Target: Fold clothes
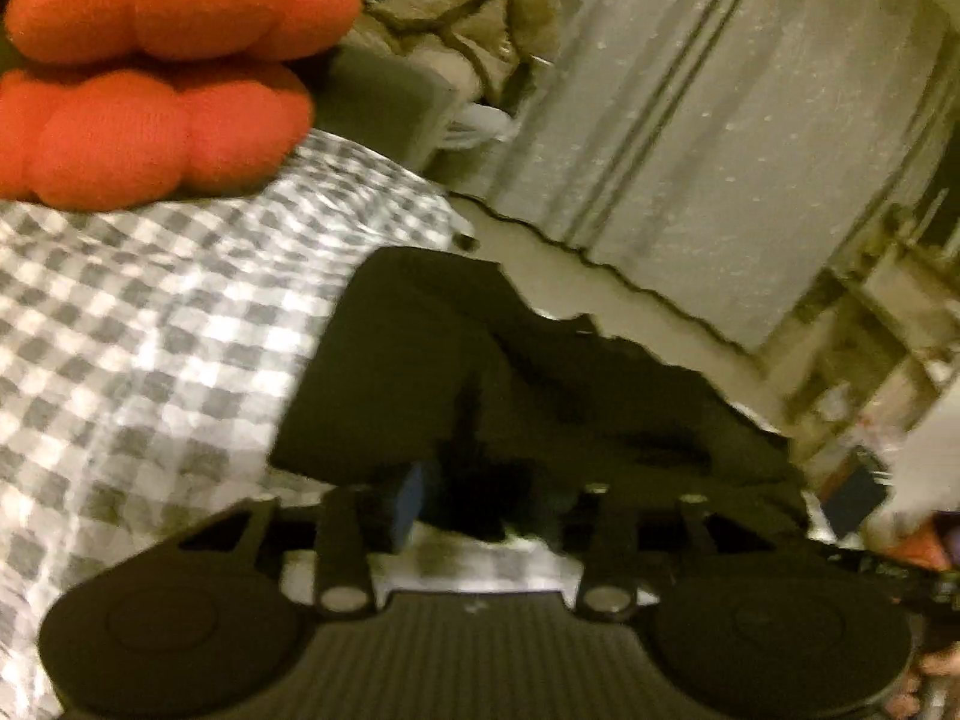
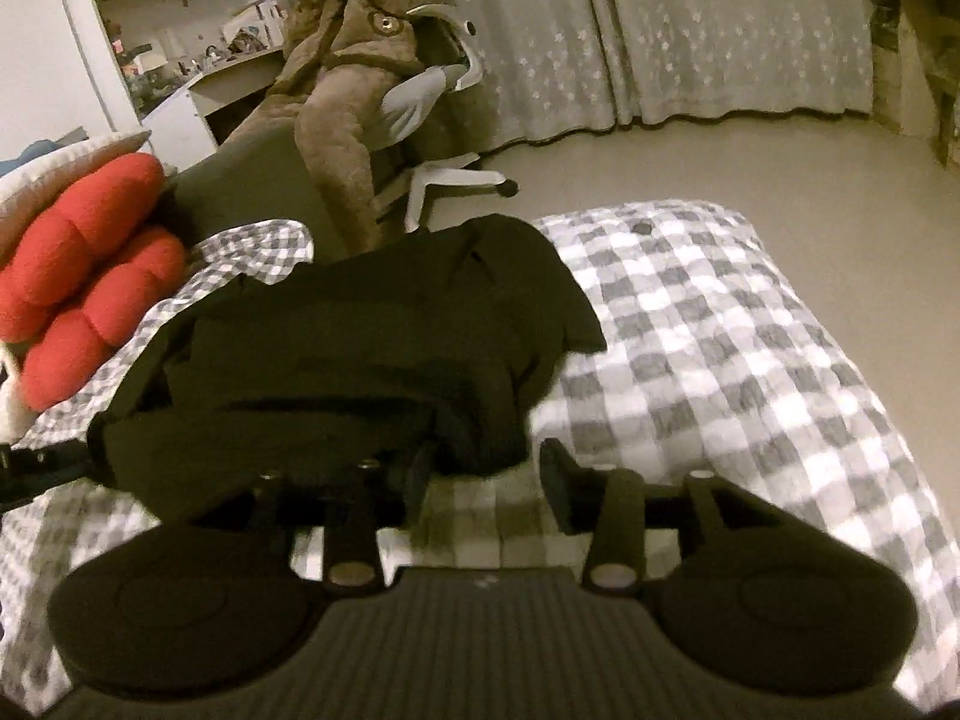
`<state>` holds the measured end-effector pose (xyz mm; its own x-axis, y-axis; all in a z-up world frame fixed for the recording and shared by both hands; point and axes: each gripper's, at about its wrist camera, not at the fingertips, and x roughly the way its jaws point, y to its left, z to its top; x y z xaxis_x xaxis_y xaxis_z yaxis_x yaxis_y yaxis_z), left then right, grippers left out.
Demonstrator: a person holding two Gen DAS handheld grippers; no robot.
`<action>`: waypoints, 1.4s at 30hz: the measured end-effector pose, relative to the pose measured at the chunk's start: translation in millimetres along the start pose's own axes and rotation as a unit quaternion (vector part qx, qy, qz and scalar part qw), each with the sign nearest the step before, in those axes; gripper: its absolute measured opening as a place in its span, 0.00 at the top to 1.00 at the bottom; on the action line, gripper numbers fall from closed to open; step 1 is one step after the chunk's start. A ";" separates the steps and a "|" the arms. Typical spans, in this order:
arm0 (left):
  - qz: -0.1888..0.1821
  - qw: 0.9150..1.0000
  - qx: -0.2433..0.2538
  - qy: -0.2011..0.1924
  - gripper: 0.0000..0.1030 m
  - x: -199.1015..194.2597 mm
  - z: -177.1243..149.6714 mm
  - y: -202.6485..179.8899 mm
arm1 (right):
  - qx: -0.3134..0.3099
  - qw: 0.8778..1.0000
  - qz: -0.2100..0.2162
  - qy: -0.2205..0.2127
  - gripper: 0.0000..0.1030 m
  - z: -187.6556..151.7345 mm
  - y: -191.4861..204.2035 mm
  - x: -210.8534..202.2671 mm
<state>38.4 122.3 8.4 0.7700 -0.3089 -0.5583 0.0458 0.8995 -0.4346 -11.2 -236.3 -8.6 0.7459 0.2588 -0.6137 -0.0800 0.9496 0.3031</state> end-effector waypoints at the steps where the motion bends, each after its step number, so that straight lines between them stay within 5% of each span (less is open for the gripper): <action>1: -0.014 1.000 -0.003 0.005 0.55 -1.1 0.7 -0.2 | -0.001 1.000 0.002 0.003 0.57 -1.8 0.1 -3.5; 5: -0.044 0.999 0.002 0.027 0.50 5.5 -3.0 -10.3 | -0.003 1.000 0.009 0.014 0.57 -4.5 5.1 -9.6; 16: -0.020 0.998 0.036 0.042 0.58 39.2 -25.4 -35.6 | -0.018 0.999 0.018 0.029 0.56 -9.0 23.2 1.8; 20: -0.010 0.999 0.048 0.023 0.90 44.3 -27.9 -39.3 | -0.027 0.999 0.012 0.012 0.56 -9.1 22.2 9.4; 23: -0.013 0.999 0.032 0.013 0.96 40.1 -26.6 -39.4 | -0.031 0.999 0.010 -0.003 0.56 -9.2 20.2 15.6; 35: -0.078 0.993 -0.016 -0.089 0.97 -32.6 -5.4 -59.2 | 0.008 0.999 0.035 -0.019 0.54 -4.8 15.9 9.1; 41: -0.089 0.990 -0.028 -0.106 0.97 -55.0 1.0 -58.3 | 0.021 0.998 0.053 -0.029 0.54 -3.8 15.3 0.5; 42: -0.089 0.990 -0.028 -0.108 0.97 -57.6 1.4 -58.0 | 0.020 0.998 0.058 -0.025 0.61 -4.3 16.6 1.0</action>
<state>-7.7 88.4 66.7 0.8709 -0.3828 -0.3082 0.1629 0.8165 -0.5539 -14.6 -219.5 -7.3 0.7648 0.3570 -0.5363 -0.1423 0.9055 0.3999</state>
